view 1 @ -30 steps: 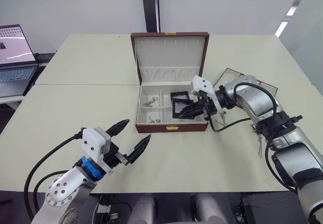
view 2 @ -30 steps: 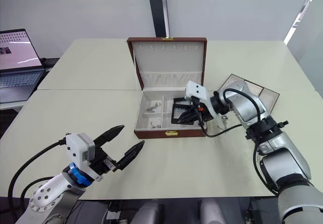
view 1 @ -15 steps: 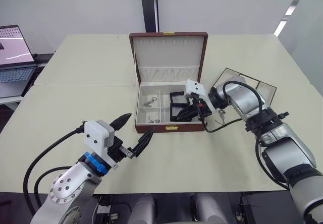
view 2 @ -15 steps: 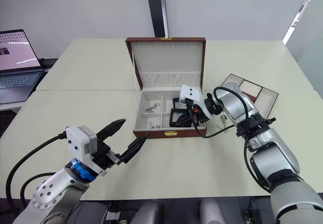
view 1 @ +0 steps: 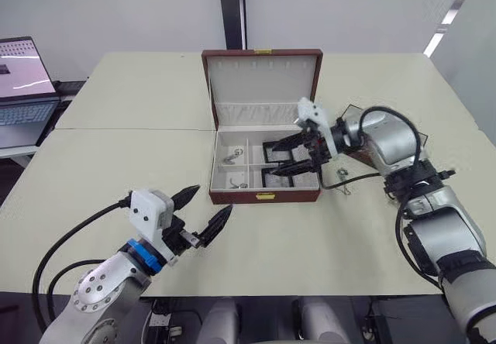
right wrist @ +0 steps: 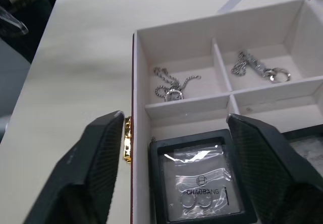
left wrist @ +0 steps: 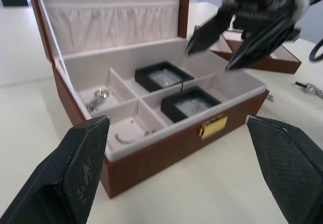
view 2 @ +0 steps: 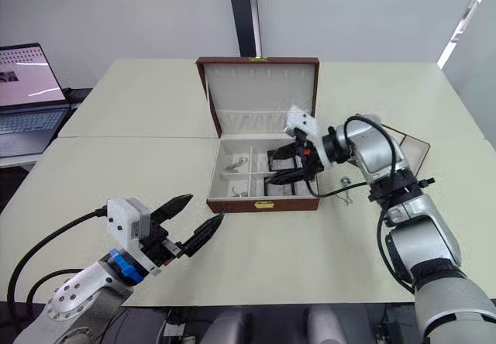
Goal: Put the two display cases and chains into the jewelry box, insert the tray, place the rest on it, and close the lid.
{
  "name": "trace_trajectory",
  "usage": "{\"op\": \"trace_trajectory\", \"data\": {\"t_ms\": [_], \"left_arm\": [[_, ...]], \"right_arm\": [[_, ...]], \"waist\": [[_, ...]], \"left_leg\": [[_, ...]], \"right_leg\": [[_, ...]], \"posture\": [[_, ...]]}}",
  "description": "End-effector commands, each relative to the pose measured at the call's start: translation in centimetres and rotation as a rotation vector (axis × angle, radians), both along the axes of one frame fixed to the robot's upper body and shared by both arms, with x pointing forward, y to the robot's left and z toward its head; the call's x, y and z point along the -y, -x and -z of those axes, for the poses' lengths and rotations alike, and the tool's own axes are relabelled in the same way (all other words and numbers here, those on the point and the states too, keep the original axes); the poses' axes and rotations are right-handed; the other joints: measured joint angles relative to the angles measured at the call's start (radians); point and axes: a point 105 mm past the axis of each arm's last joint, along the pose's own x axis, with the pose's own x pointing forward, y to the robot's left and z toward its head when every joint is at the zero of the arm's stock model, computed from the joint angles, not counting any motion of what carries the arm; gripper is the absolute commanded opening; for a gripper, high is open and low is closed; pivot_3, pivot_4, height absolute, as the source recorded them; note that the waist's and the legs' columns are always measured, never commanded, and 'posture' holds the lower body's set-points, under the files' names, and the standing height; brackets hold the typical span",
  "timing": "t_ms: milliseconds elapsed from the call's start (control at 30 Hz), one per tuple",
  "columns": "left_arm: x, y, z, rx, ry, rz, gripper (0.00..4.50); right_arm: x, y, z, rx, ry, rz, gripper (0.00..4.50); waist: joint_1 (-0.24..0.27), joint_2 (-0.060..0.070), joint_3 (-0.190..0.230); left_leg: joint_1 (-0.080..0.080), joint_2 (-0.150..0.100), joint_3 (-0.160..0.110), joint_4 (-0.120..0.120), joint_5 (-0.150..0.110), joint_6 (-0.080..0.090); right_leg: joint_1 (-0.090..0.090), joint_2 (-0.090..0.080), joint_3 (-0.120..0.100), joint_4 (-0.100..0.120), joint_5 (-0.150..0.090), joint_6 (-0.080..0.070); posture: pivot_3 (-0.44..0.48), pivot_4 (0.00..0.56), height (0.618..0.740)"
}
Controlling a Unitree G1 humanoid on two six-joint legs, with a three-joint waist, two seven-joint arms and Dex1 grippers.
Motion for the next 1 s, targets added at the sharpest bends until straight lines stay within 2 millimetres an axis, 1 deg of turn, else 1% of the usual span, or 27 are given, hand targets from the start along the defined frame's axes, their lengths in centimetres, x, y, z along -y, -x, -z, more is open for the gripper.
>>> {"op": "trace_trajectory", "data": {"t_ms": [33,67,167,267,333,400,567,633,800,833,900,1000], "left_arm": [[-1.3,-0.6,-0.8,0.033,-0.011,-0.019,4.5],[-1.9,-0.9,-0.8,0.035,-0.016,-0.034,4.5],[-3.2,-1.4,-0.8,0.037,-0.019,-0.056,4.5],[-5.6,-2.3,-0.5,0.035,-0.05,-0.102,4.5],[-7.4,-3.1,-0.8,0.049,-0.068,-0.151,4.5],[-8.9,-3.6,-1.0,0.063,-0.078,-0.196,4.5],[-12.1,-4.6,-0.7,0.081,-0.092,-0.292,4.5],[-13.2,-4.8,-0.2,0.071,-0.096,-0.322,4.5],[-15.9,-4.7,1.1,0.047,-0.119,-0.406,4.5],[-16.3,-4.7,1.3,0.046,-0.119,-0.416,4.5],[-17.4,-4.7,1.6,0.055,-0.107,-0.479,4.5],[-18.3,-4.7,1.8,0.069,-0.098,-0.542,4.5]], "right_arm": [[2.7,0.7,-1.4,0.079,-0.116,0.04,4.47],[3.9,0.9,-1.2,0.073,-0.138,0.077,4.47],[6.0,1.5,-0.7,0.075,-0.174,0.141,4.47],[9.7,2.8,0.3,0.091,-0.209,0.252,4.47],[12.2,3.3,0.7,0.09,-0.239,0.374,4.47],[14.2,3.8,1.5,0.102,-0.231,0.47,4.47],[18.7,4.8,2.9,0.112,-0.246,0.692,4.47],[20.2,5.2,3.5,0.122,-0.25,0.779,4.47],[22.8,6.2,4.7,0.146,-0.266,0.946,4.47],[23.0,6.3,4.8,0.151,-0.267,0.964,4.47],[24.7,6.5,5.5,0.183,-0.27,1.058,4.47],[26.1,6.7,6.1,0.21,-0.275,1.139,4.47]], "waist": [[0.002,0.0,0.0],[0.005,-0.001,0.0],[0.001,0.0,0.0],[-0.002,0.0,0.0],[-0.001,0.0,0.0],[-0.003,0.0,0.0],[-0.004,0.0,0.0],[-0.003,0.0,0.0],[-0.004,0.0,0.0],[-0.004,0.0,0.0],[-0.004,0.0,0.0],[-0.002,0.0,0.0]], "left_leg": [[0.0,0.0,0.0,0.0,0.0,0.0],[0.0,0.0,0.0,0.0,0.0,0.0],[0.0,0.0,0.0,0.0,0.0,0.0],[0.0,0.0,0.001,0.0,0.0,0.0],[0.0,0.001,0.0,0.0,0.0,0.0],[0.0,0.001,0.001,0.0,0.0,0.0],[0.001,0.001,0.003,0.0,0.0,0.0],[0.001,0.001,0.002,0.0,0.0,0.0],[0.001,0.001,0.002,0.0,0.0,0.0],[0.001,0.001,0.002,0.0,0.0,0.0],[0.001,0.001,0.002,-0.001,0.0,0.0],[0.001,0.0,0.002,0.0,0.0,0.0]], "right_leg": [[0.0,0.0,0.0,0.0,0.0,0.0],[0.0,0.0,0.0,0.0,0.0,0.0],[0.0,0.0,0.0,-0.001,0.0,0.0],[0.0,0.0,0.0,0.0,0.0,0.0],[0.0,0.001,0.0,0.0,0.0,0.0],[0.0,0.001,0.0,0.0,0.0,0.0],[0.001,0.001,0.001,0.001,0.0,0.0],[0.001,0.001,0.001,0.001,0.0,0.0],[0.001,0.0,0.001,0.0,0.0,0.0],[0.001,0.001,0.001,0.0,0.0,0.0],[0.001,0.001,0.001,0.001,0.0,0.0],[0.001,0.0,0.002,0.0,0.0,0.0]], "posture": [[0.0,0.15,0.74],[0.0,0.15,0.74],[0.0,0.15,0.74],[0.0,0.15,0.74],[0.0,0.15,0.74],[0.0,0.15,0.74],[0.0,0.15,0.74],[0.0,0.15,0.74],[0.0,0.15,0.74],[0.0,0.15,0.74],[0.0,0.15,0.74],[0.0,0.15,0.74]]}}
